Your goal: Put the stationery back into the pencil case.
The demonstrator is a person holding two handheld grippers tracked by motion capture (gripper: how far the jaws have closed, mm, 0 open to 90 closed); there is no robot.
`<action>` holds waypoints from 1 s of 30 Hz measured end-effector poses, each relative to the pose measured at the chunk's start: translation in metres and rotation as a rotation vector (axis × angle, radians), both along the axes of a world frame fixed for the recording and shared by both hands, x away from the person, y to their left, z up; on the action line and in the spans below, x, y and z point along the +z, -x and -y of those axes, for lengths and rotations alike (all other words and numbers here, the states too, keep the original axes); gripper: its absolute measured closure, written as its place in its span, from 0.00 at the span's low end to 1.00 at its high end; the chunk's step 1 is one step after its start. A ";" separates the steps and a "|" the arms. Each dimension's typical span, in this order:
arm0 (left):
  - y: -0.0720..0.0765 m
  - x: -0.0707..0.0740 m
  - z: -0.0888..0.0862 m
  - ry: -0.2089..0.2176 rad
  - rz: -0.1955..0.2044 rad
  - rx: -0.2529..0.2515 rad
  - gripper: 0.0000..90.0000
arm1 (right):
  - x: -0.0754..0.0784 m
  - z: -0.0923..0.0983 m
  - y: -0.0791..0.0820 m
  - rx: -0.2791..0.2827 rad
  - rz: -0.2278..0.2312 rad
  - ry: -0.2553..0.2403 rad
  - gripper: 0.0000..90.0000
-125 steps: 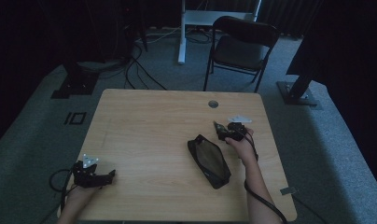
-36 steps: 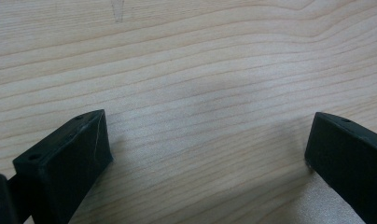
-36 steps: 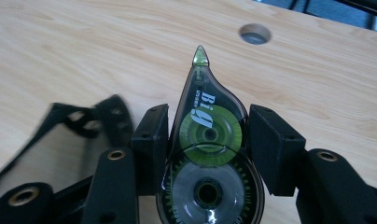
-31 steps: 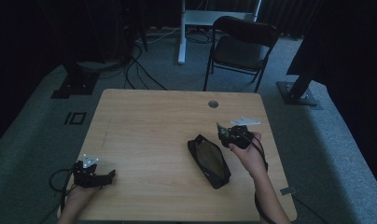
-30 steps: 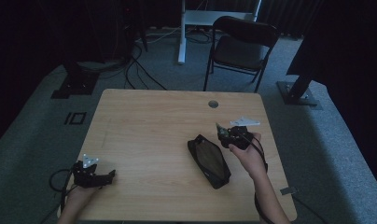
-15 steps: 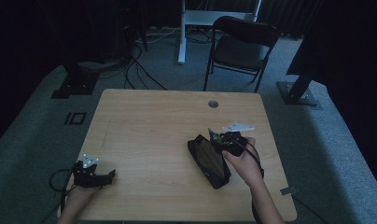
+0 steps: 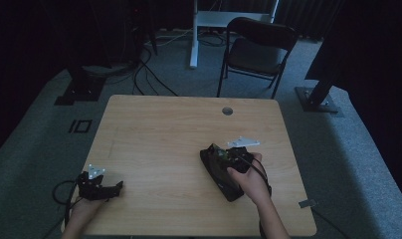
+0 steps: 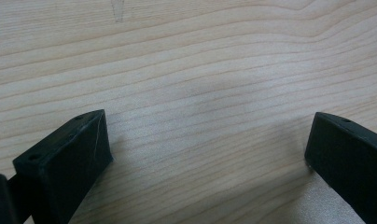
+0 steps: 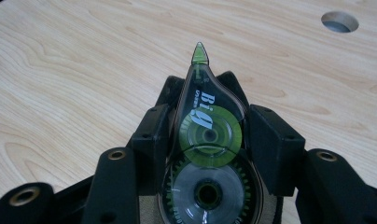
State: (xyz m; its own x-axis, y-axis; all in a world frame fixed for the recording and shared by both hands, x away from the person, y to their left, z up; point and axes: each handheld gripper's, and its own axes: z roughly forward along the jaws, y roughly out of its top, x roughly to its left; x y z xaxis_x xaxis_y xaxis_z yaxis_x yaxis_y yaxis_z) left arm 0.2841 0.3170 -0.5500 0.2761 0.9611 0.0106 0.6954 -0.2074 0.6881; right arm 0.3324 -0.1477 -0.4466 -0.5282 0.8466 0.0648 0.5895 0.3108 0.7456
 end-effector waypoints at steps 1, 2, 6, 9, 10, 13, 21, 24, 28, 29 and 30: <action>0.000 0.000 0.000 0.000 0.000 0.000 0.00 | -0.001 0.000 0.000 0.000 -0.005 -0.002 0.55; 0.000 0.000 0.000 -0.001 -0.001 -0.001 0.00 | -0.003 -0.001 0.000 0.004 -0.014 -0.001 0.55; 0.000 0.000 0.000 -0.001 -0.001 -0.001 0.00 | -0.006 -0.004 0.001 0.002 -0.023 0.021 0.55; 0.000 0.000 0.000 -0.001 -0.001 -0.001 0.00 | -0.012 -0.005 -0.001 -0.007 -0.040 0.029 0.55; 0.000 0.000 0.000 -0.001 -0.001 -0.001 0.00 | -0.013 -0.006 -0.002 -0.007 -0.044 0.029 0.55; 0.000 0.000 0.000 -0.001 -0.001 -0.001 0.00 | -0.018 -0.008 -0.003 -0.014 -0.067 0.023 0.55; 0.000 0.000 0.000 -0.001 -0.001 -0.001 0.00 | -0.027 -0.013 -0.004 -0.032 -0.097 0.066 0.55; 0.000 0.000 0.000 -0.001 -0.001 -0.001 0.00 | -0.029 -0.014 -0.005 -0.031 -0.105 0.086 0.55; 0.000 0.000 0.000 -0.001 -0.001 -0.001 0.00 | -0.031 -0.015 -0.007 -0.034 -0.116 0.093 0.55; 0.000 0.000 0.000 -0.001 -0.001 -0.001 0.00 | -0.032 -0.016 -0.007 -0.033 -0.123 0.092 0.55; 0.000 0.000 0.000 -0.001 -0.001 -0.001 0.00 | -0.033 -0.017 -0.008 -0.030 -0.131 0.095 0.55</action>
State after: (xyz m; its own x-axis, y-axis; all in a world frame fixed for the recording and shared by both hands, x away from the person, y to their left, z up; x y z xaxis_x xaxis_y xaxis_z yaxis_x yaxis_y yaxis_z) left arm 0.2841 0.3171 -0.5499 0.2772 0.9607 0.0113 0.6955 -0.2087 0.6875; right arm 0.3405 -0.1308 -0.4793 -0.4947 0.8676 0.0504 0.6896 0.3566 0.6303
